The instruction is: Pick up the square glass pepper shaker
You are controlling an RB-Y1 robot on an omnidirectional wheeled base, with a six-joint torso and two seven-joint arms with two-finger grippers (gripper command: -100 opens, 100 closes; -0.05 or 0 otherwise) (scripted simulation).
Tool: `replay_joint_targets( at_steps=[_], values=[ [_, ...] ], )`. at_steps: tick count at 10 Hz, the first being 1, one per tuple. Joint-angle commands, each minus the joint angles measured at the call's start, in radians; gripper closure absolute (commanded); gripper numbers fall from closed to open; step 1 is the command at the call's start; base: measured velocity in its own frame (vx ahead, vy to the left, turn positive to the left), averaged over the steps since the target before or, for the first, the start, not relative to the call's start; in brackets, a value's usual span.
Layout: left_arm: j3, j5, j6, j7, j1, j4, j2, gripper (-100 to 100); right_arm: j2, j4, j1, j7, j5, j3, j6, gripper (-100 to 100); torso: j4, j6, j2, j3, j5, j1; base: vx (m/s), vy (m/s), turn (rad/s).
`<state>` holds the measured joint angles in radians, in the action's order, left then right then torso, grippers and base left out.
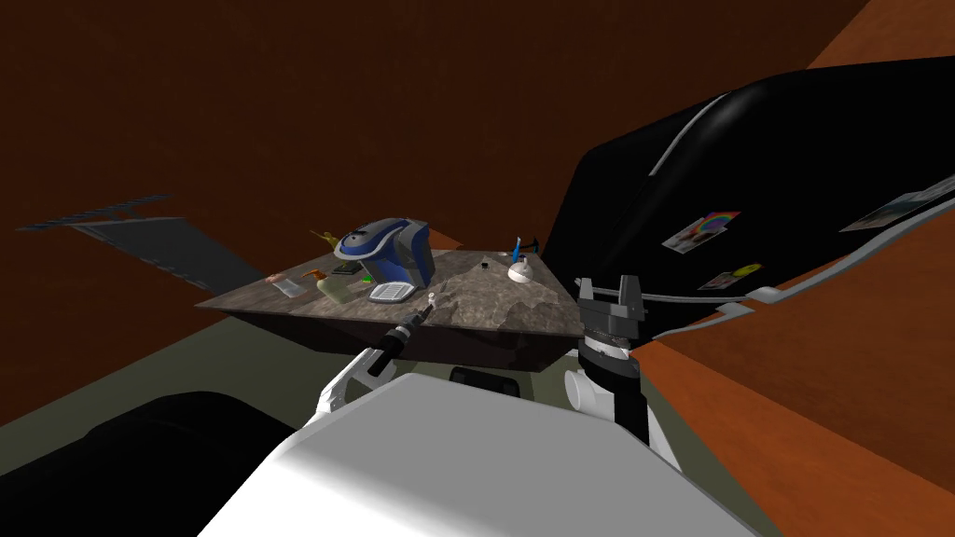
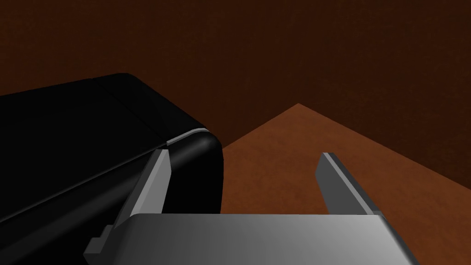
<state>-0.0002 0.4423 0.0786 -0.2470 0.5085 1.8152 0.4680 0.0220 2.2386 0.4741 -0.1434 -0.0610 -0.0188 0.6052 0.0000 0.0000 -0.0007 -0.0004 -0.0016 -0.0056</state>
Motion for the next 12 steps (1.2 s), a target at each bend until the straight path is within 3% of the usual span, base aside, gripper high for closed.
replay_joint_targets(
  at_steps=[1, 5, 7, 8, 9, 10, 12],
  values=[
    [0.014, 0.015, -0.003, -0.019, -0.030, -0.042, 0.000, -100, 0.000, 0.000, 0.000, 0.000, 0.000, 0.000, 0.000, 0, 0.000, 0.000, 0.000, 0.000, 0.000, 0.000, 0.022, -0.073, -0.054],
    [0.049, 0.047, -0.010, -0.060, -0.091, -0.116, -0.011, -100, 0.000, 0.000, 0.000, 0.000, 0.000, 0.000, 0.000, 0, 0.000, 0.000, 0.001, 0.000, 0.001, 0.003, 0.015, -0.054, -0.051],
    [0.050, 0.048, -0.011, -0.059, -0.091, -0.116, -0.011, -100, 0.000, 0.000, 0.000, 0.000, 0.000, 0.000, 0.000, 0, 0.000, 0.000, 0.000, 0.000, 0.001, 0.003, 0.013, -0.029, -0.027],
    [0.051, 0.048, -0.009, -0.061, -0.092, -0.118, -0.011, 0, 0.000, 0.000, 0.000, 0.000, 0.000, 0.000, 0.000, 0, 0.000, 0.000, 0.001, 0.000, 0.001, 0.005, 0.000, 0.000, 0.000],
    [0.051, 0.048, -0.009, -0.061, -0.092, -0.118, -0.011, -100, 0.000, 0.000, 0.000, 0.000, 0.000, 0.000, 0.000, 0, 0.000, 0.000, 0.001, 0.001, 0.001, 0.006, 0.000, 0.000, 0.000],
    [0.051, 0.048, -0.009, -0.061, -0.092, -0.118, -0.011, 100, 0.000, 0.000, 0.000, 0.000, 0.000, 0.000, 0.000, 0, 0.000, 0.000, 0.002, 0.001, 0.001, 0.006, 0.000, 0.000, 0.000],
    [0.051, 0.048, -0.009, -0.061, -0.092, -0.118, -0.011, 100, 0.000, 0.000, 0.000, 0.000, 0.000, 0.000, 0.000, 0, 0.000, 0.000, 0.002, 0.001, 0.001, 0.006, 0.000, 0.000, 0.000]
  ],
)
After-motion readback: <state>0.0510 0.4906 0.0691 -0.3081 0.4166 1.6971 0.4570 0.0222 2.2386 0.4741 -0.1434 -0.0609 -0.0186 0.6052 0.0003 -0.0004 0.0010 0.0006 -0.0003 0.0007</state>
